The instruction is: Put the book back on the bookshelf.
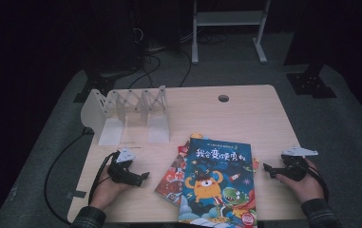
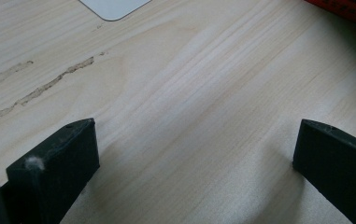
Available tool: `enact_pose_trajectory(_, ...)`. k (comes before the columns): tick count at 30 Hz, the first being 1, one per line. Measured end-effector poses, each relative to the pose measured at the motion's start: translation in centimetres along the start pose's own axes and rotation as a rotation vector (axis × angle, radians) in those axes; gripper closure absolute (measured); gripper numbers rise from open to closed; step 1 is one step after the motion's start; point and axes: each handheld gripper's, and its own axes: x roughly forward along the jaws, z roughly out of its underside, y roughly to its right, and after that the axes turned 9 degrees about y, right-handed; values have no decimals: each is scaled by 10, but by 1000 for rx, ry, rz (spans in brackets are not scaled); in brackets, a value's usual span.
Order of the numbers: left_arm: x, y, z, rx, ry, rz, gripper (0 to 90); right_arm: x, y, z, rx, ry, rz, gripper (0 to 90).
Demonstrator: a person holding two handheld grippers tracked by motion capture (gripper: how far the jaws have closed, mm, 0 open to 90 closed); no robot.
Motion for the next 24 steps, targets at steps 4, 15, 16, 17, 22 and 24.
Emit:
enact_pose_trajectory(4,0,0,0,-1,1,1,0,-1,-1,-2,0,-7,-6,219)
enact_pose_trajectory(15,-2,0,1,1,-2,3,0,-22,-13,-33,94,43,-65,460)
enact_pose_trajectory(16,-2,0,1,2,-2,4,0,-23,-16,-36,106,53,-80,464)
enact_pose_trajectory(17,-2,0,1,3,-2,5,0,-25,-19,-39,117,60,-97,468)
enact_pose_trajectory(22,-2,0,1,6,0,10,0,-19,-36,-50,138,56,-173,477)
enact_pose_trajectory(24,-2,-1,1,7,0,12,0,-14,-43,-52,132,40,-189,478)
